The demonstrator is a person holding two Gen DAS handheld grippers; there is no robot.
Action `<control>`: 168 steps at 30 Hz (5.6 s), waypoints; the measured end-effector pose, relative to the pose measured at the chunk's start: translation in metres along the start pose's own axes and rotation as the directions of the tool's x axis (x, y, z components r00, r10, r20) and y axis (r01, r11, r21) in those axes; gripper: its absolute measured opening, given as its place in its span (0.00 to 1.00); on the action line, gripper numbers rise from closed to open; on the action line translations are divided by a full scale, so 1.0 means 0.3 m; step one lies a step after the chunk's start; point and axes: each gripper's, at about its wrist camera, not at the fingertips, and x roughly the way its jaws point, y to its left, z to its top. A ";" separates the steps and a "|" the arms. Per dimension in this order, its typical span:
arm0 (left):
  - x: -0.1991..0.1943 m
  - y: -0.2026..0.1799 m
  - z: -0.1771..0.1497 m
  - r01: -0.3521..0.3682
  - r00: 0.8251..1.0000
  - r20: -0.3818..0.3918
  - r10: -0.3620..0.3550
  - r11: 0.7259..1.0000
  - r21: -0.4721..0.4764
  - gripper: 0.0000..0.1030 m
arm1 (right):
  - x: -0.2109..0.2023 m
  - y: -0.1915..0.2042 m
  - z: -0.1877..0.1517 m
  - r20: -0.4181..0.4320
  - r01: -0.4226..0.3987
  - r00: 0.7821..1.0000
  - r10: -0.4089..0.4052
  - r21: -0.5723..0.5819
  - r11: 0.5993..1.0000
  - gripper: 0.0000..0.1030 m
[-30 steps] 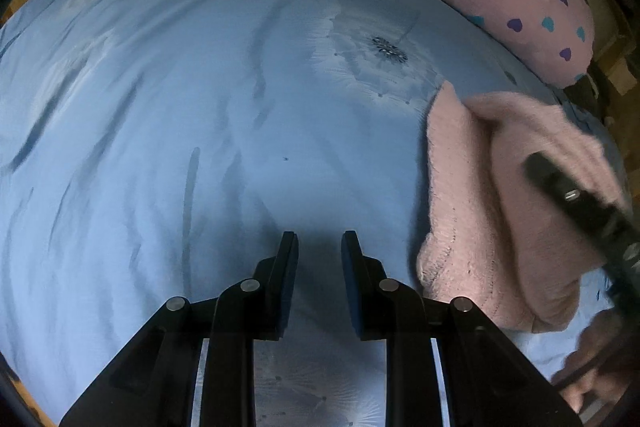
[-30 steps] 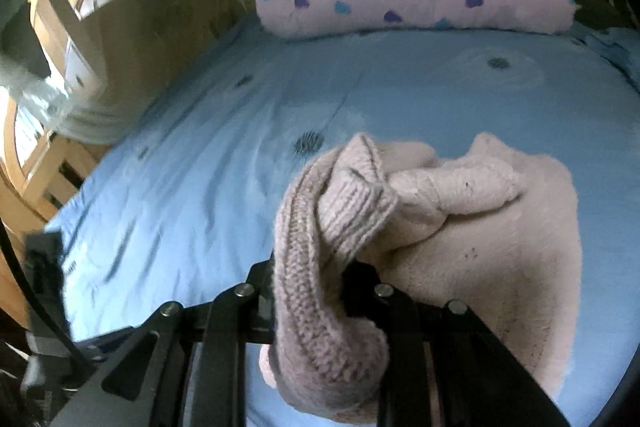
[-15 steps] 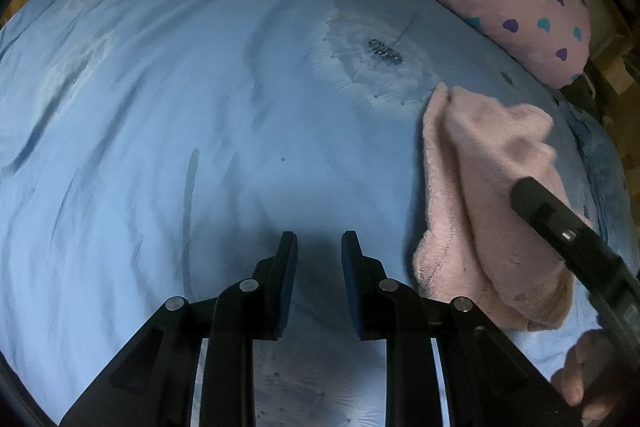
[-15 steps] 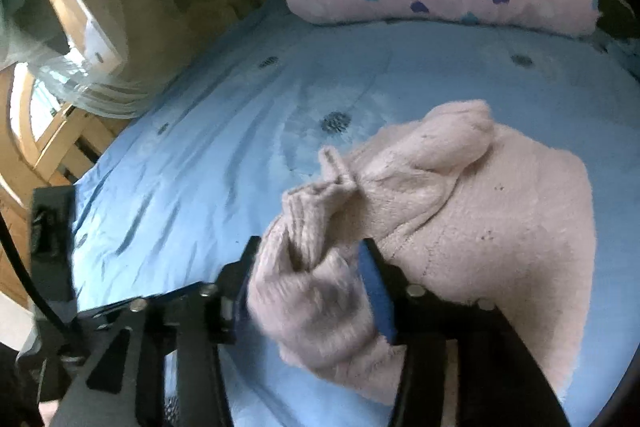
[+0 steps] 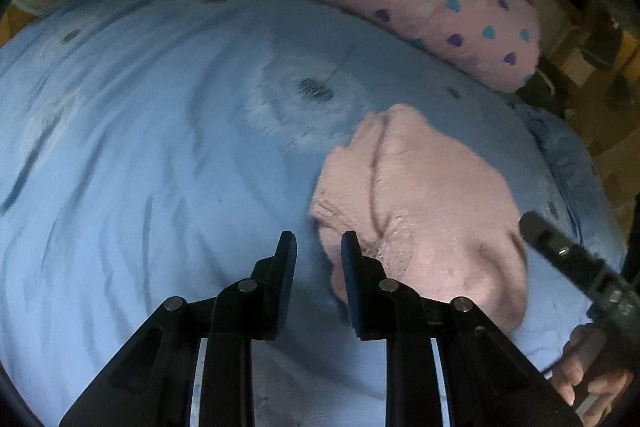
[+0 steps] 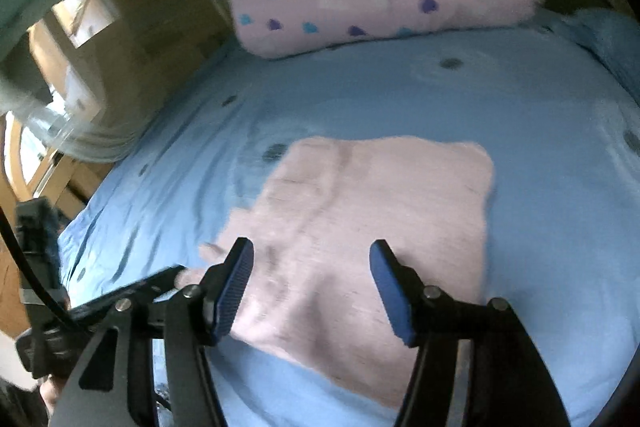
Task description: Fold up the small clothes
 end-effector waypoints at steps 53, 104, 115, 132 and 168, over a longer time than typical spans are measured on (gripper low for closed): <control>0.078 -0.066 -0.063 0.058 0.998 0.014 -0.059 0.997 0.055 0.08 | 0.001 -0.174 -0.122 -0.051 0.054 0.997 -0.051 0.057 0.997 0.70; 0.109 0.051 0.072 0.016 0.995 -0.091 -0.027 0.993 -0.117 0.28 | 0.108 -0.229 -0.020 -0.007 0.185 0.983 -0.184 0.036 0.982 0.70; 0.157 0.019 -0.015 0.191 0.971 -0.116 -0.209 0.970 -0.153 0.51 | 0.088 -0.305 -0.181 -0.127 0.022 0.992 0.008 0.233 0.972 0.76; 0.203 -0.009 -0.044 0.263 0.944 -0.172 -0.280 0.958 -0.119 0.62 | 0.242 -0.261 -0.259 -0.115 -0.131 0.981 0.155 0.193 0.972 0.86; -0.014 -0.235 -0.253 0.516 0.801 -0.261 -0.540 0.842 -0.159 0.23 | -0.164 -0.271 -0.228 -0.197 -0.258 0.919 0.341 0.352 0.900 0.44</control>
